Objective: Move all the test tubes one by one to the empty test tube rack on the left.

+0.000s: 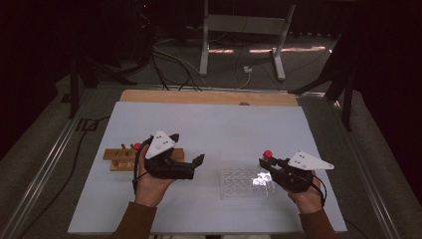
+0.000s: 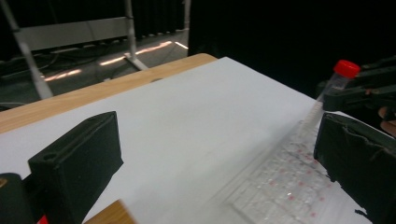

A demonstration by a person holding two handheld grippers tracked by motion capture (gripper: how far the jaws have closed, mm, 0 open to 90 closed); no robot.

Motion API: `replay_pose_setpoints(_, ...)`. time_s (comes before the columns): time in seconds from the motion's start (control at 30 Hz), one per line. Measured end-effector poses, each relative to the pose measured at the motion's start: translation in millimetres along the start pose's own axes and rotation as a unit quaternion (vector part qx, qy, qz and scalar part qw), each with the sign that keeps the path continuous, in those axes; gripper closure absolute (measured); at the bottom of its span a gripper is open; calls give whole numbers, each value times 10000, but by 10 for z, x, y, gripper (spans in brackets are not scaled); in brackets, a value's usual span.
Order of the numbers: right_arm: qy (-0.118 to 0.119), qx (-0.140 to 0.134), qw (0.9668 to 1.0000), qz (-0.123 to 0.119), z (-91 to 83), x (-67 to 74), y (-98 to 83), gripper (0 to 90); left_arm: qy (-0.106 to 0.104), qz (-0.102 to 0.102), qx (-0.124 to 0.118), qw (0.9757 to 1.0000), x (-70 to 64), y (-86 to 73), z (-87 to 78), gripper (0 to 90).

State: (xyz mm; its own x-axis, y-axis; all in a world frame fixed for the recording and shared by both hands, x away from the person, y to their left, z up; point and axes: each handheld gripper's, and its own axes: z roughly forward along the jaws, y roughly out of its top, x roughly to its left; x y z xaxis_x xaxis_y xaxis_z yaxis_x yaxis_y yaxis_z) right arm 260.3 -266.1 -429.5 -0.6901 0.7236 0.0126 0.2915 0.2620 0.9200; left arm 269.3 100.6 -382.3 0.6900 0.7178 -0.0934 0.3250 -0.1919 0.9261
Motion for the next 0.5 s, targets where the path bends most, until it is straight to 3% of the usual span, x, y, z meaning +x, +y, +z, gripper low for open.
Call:
replay_pose_setpoints(0.17, 134, -52, 9999, -8, -22, 69, 83, 738, -73, 108, 52, 9999, -101, 53, 99, 27)
replay_pose_setpoints(0.33, 302, -39, 9995, 1, -7, 126, 120, 737, -319, 168, 113, 9993, -213, 104, 221, 27)
replay_pose_setpoints(0.5, 482, 31, 9988, 28, 41, 178, 128, 736, -535, 358, 221, 9977, -338, 153, 339, 28)
